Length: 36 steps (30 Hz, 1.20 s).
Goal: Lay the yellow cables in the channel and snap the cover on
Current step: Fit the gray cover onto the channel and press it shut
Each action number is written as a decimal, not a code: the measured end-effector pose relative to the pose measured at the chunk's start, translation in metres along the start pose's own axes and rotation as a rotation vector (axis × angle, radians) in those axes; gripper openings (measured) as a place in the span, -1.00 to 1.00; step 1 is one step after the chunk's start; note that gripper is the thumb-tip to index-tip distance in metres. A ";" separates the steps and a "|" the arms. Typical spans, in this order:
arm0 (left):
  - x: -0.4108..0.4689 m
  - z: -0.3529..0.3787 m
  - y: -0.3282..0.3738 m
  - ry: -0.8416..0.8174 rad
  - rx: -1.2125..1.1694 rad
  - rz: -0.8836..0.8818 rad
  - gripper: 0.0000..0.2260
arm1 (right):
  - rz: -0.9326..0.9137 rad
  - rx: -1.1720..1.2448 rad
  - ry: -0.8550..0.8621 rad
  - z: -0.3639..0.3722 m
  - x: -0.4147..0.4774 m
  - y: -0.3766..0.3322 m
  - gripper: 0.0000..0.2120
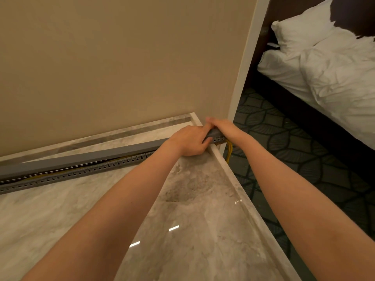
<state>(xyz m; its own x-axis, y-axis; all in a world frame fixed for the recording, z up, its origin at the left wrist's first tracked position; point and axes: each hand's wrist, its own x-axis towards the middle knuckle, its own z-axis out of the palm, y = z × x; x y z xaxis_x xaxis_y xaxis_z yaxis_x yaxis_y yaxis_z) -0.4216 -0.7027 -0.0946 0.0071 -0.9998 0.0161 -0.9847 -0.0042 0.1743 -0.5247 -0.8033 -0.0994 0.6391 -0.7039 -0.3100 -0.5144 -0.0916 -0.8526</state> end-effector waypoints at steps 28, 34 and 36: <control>-0.001 0.024 -0.009 0.285 0.571 0.153 -0.77 | 0.177 -0.442 0.081 0.006 -0.001 -0.019 -0.66; -0.003 0.020 -0.003 0.143 0.482 0.036 -0.68 | 0.015 -0.786 0.221 0.009 0.006 -0.013 -0.71; -0.010 0.021 -0.007 0.194 0.580 0.115 -0.66 | 0.059 -0.772 0.189 0.009 0.008 -0.014 -0.65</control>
<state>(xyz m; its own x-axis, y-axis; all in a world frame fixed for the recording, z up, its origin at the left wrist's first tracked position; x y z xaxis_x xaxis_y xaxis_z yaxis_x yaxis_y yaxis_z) -0.4183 -0.6930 -0.1165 -0.1270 -0.9733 0.1910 -0.9151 0.0406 -0.4012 -0.5071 -0.8014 -0.0933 0.5266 -0.8238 -0.2101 -0.8392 -0.4642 -0.2832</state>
